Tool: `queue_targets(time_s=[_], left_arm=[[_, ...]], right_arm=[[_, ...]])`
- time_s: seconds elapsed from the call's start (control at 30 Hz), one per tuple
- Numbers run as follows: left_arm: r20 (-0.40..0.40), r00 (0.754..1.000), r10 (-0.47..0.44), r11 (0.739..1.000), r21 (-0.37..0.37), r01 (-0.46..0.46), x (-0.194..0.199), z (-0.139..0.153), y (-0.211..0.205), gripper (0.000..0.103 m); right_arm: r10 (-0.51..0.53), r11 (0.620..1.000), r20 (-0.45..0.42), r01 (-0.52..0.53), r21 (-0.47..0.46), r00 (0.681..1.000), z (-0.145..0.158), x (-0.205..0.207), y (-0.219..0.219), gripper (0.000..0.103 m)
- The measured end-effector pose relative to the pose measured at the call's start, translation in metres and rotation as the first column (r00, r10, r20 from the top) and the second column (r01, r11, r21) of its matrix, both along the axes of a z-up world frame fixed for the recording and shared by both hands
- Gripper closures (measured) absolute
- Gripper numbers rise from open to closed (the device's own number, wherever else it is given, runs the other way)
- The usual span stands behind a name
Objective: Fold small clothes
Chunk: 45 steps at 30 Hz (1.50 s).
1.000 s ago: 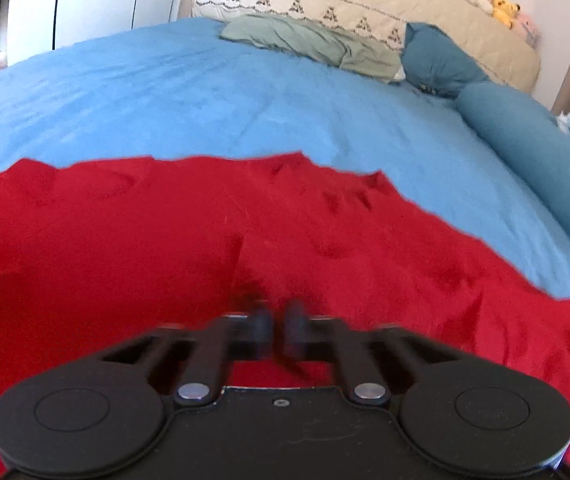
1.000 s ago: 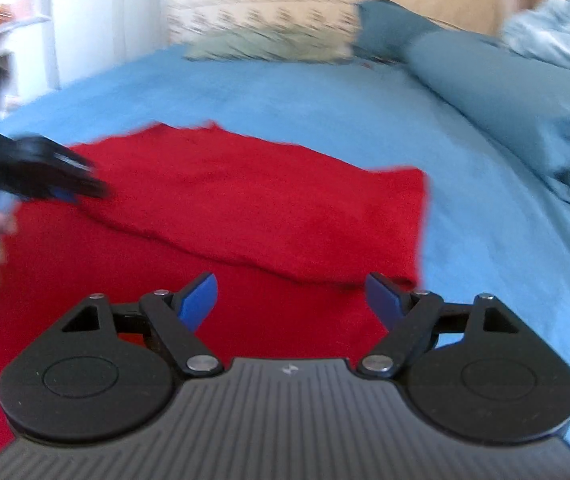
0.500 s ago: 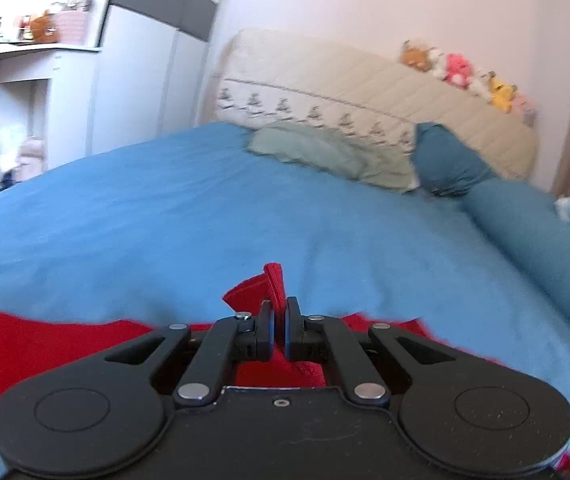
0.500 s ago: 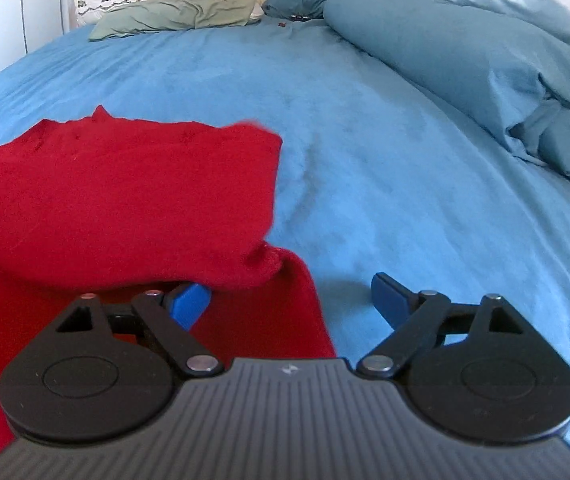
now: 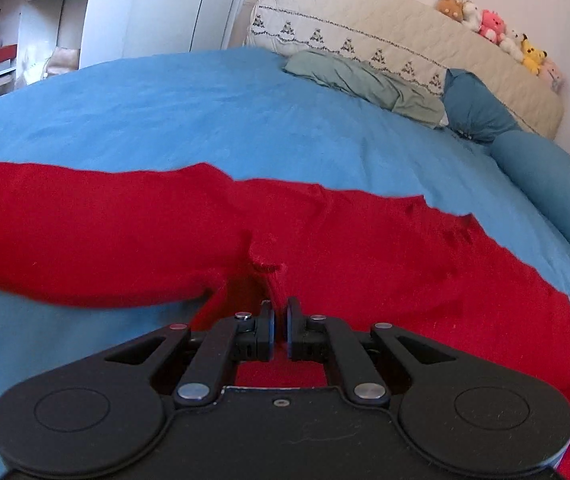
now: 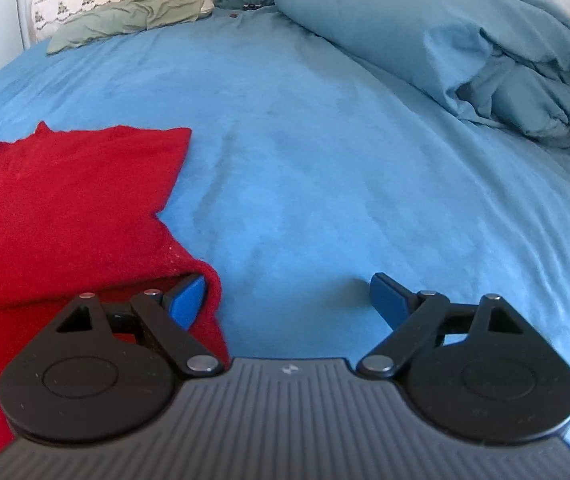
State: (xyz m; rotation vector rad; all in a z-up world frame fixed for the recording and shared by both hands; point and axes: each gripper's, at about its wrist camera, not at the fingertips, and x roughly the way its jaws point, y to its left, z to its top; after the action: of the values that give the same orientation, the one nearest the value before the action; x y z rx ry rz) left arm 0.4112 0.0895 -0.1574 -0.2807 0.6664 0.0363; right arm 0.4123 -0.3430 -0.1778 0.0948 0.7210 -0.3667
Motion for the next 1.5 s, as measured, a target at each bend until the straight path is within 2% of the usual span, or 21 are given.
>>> queue_targets(time_s=[0.07, 0.17, 0.23, 0.27, 0.4, 0.53, 0.6, 0.67, 0.73, 0.8, 0.87, 0.93, 1.0, 1.07, 1.13, 1.27, 1.37, 1.5], left_arm=[[-0.011, 1.000, 0.006, 1.000, 0.011, -0.006, -0.005, 0.001, 0.005, 0.091], [-0.035, 0.999, 0.026, 0.997, 0.072, -0.023, -0.016, 0.009, 0.010, 0.084], [-0.028, 0.999, 0.034, 0.993, 0.118, -0.030, -0.026, 0.017, 0.014, 0.071], [-0.011, 1.000, 0.027, 0.992, 0.123, -0.025, -0.030, 0.022, 0.016, 0.060], [0.026, 1.000, -0.016, 0.994, 0.110, 0.013, -0.020, 0.036, 0.008, 0.059], [0.007, 0.993, -0.115, 0.991, 0.063, 0.114, 0.015, 0.031, -0.025, 0.059], [-0.023, 0.988, -0.154, 0.988, 0.024, 0.155, 0.034, 0.020, -0.037, 0.057], [-0.061, 0.987, -0.151, 0.988, 0.011, 0.152, 0.050, 0.005, -0.044, 0.057], [-0.063, 0.987, -0.145, 0.988, 0.034, 0.148, 0.059, -0.004, -0.044, 0.056], [-0.062, 0.986, -0.152, 0.987, 0.044, 0.154, 0.061, -0.007, -0.042, 0.056], [-0.067, 0.989, -0.131, 0.991, -0.015, 0.130, 0.061, -0.006, -0.035, 0.055], [-0.067, 0.993, -0.098, 0.993, -0.065, 0.094, 0.058, 0.004, -0.030, 0.053], [-0.039, 0.995, -0.086, 0.996, -0.033, 0.085, 0.052, 0.013, -0.032, 0.033], [-0.027, 0.995, -0.098, 0.995, 0.021, 0.098, 0.049, 0.015, -0.037, 0.032], [-0.069, 0.990, -0.120, 0.992, 0.032, 0.123, 0.054, 0.009, -0.040, 0.032], [-0.084, 0.987, -0.136, 0.989, 0.048, 0.140, 0.057, -0.001, -0.040, 0.032], [-0.088, 0.984, -0.154, 0.985, 0.068, 0.161, 0.057, -0.002, -0.042, 0.032], [-0.087, 0.984, -0.153, 0.984, 0.082, 0.160, 0.051, 0.006, -0.040, 0.032]], right_arm=[[-0.005, 1.000, -0.004, 0.005, 0.017, 1.000, -0.001, -0.004, -0.004, 0.001], [0.027, 0.999, -0.022, -0.028, -0.026, 0.999, 0.001, -0.011, 0.002, 0.000], [0.078, 0.995, -0.014, -0.078, -0.058, 0.997, 0.010, -0.017, 0.011, 0.000], [0.118, 0.991, 0.009, -0.117, -0.069, 0.993, 0.016, -0.022, 0.017, 0.000], [0.290, 0.957, 0.092, -0.290, -0.014, 0.952, 0.035, -0.020, 0.047, 0.000], [0.349, 0.921, 0.147, -0.368, 0.129, 0.925, 0.026, 0.012, 0.074, 0.000], [0.326, 0.927, 0.121, -0.343, 0.152, 0.937, 0.012, 0.026, 0.078, 0.000], [0.265, 0.950, 0.069, -0.273, 0.149, 0.962, -0.004, 0.034, 0.068, 0.001], [0.297, 0.941, 0.101, -0.309, 0.141, 0.950, -0.008, 0.026, 0.060, 0.003], [0.336, 0.935, 0.078, -0.342, 0.094, 0.939, -0.006, 0.022, 0.064, 0.003], [0.342, 0.934, 0.070, -0.347, 0.084, 0.937, -0.001, 0.023, 0.067, 0.003], [0.347, 0.930, 0.123, -0.358, 0.087, 0.930, 0.009, 0.023, 0.072, 0.002], [0.355, 0.924, 0.182, -0.373, 0.079, 0.917, 0.022, 0.035, 0.079, 0.000], [0.358, 0.921, 0.190, -0.379, 0.090, 0.914, 0.026, 0.061, 0.085, 0.000], [0.351, 0.917, 0.173, -0.375, 0.137, 0.920, 0.021, 0.092, 0.089, 0.000], [0.243, 0.958, 0.087, -0.253, 0.136, 0.966, -0.003, 0.134, 0.075, 0.000], [0.210, 0.969, 0.086, -0.219, 0.111, 0.974, -0.005, 0.141, 0.064, 0.000], [0.244, 0.965, 0.095, -0.252, 0.079, 0.965, 0.011, 0.132, 0.069, 0.000]])
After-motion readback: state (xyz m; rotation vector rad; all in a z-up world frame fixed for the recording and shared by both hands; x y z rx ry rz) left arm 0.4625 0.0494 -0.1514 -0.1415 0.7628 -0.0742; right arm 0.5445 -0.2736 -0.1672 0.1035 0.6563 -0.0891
